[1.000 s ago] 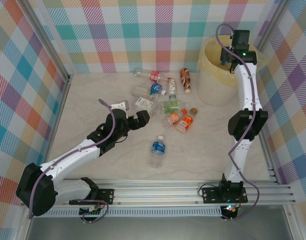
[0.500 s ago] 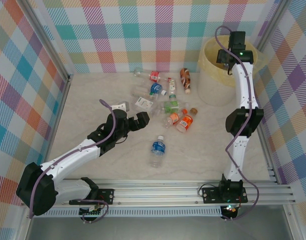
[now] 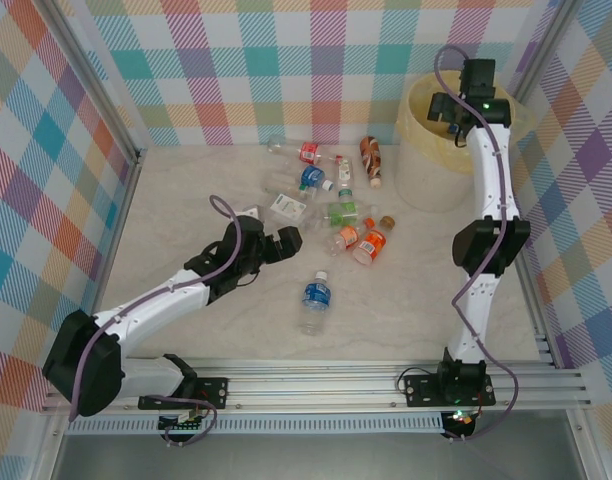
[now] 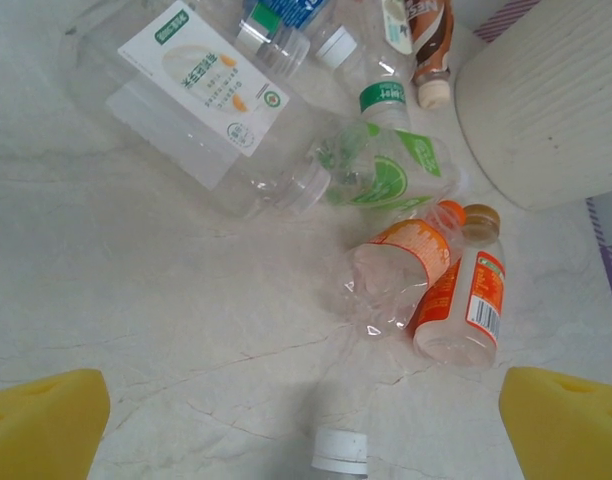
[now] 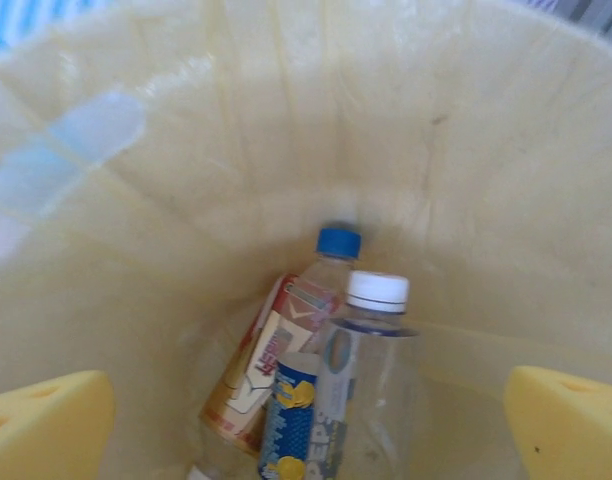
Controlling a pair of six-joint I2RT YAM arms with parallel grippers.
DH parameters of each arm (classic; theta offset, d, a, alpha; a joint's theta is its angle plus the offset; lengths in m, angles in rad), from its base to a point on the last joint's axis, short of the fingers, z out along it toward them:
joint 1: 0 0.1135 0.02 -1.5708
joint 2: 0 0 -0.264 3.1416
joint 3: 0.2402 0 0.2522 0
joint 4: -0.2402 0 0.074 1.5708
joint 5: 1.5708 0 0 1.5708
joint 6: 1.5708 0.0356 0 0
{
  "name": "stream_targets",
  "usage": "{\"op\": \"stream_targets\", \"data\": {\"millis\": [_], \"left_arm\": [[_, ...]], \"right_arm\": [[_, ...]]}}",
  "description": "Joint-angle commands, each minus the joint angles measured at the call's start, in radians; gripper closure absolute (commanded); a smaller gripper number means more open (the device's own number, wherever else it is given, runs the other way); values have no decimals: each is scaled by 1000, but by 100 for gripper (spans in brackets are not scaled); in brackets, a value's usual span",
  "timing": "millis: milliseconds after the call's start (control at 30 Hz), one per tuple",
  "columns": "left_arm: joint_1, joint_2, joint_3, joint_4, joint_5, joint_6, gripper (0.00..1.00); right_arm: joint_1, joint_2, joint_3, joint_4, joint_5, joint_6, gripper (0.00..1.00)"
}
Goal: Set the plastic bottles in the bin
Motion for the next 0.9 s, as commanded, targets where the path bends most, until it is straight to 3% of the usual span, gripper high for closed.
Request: {"op": "stream_targets", "data": {"millis": [0, 233, 533, 667, 867], "left_arm": [[6, 26, 45, -49, 19, -11, 0], [5, 88, 74, -122, 6, -33, 0], [4, 150, 108, -155, -7, -55, 0], [-7, 157, 103, -138, 50, -37, 0], [-35, 179, 93, -194, 6, -44, 0]], "right_arm": [[9, -140, -17, 18, -67, 47, 0], [12, -383, -323, 149, -219, 116, 0], [57, -745, -879, 416, -497, 247, 0], [113, -884, -1109, 468, -479, 359, 0], [152, -984, -1439, 485, -464, 567, 0]]}}
